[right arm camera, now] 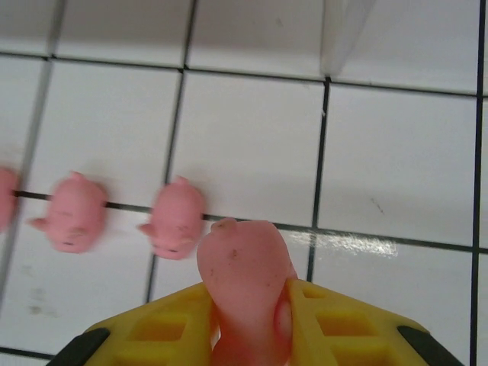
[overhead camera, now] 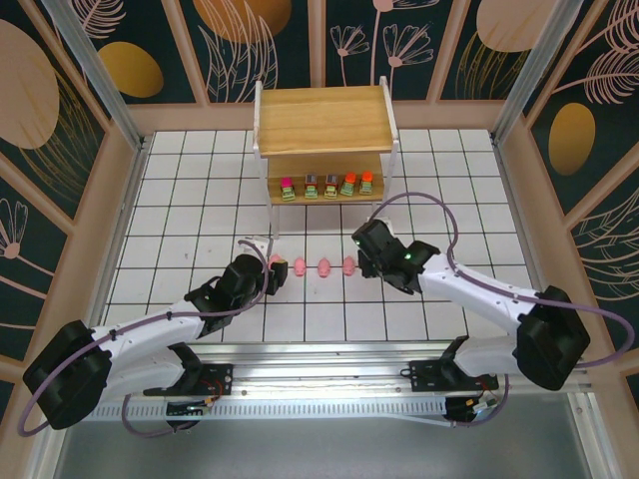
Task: Place and organize the plastic toys onto the shelf
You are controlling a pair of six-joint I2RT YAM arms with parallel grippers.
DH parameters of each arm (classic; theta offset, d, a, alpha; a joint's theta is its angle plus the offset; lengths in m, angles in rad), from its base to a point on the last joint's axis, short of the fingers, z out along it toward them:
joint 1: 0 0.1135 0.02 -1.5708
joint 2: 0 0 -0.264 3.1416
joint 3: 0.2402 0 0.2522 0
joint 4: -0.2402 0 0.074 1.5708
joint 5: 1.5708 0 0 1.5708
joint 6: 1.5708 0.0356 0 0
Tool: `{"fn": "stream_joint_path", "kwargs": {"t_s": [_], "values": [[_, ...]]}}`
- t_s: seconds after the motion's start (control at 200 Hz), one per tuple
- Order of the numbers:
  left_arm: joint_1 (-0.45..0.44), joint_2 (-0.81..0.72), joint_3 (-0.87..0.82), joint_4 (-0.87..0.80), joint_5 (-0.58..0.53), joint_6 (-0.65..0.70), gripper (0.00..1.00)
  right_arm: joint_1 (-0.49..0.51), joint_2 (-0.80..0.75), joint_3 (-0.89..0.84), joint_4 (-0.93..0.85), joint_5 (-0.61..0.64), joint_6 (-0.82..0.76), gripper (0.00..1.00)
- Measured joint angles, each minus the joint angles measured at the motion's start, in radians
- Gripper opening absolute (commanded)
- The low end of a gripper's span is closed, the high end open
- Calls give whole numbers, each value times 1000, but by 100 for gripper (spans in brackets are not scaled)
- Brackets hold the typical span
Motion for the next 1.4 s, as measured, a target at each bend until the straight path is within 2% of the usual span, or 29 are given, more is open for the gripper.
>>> {"fn": "stream_joint_path", "kwargs": {"t_s": [0.501,0.771,1.096,1.401], "values": [[-106,-55,-33,41,-2,86,60,109,-23,411,-173,149,29,25],[-139,-46,-33,69,-6,122,60,124,50,671,-245,249,3,25],[-139,-42,-46,81,-21,131,61,14,220,948,-306,272,-61,25],[-139,-57,-60,89,-35,131,61,-93,386,1182,-364,232,-90,26]]}}
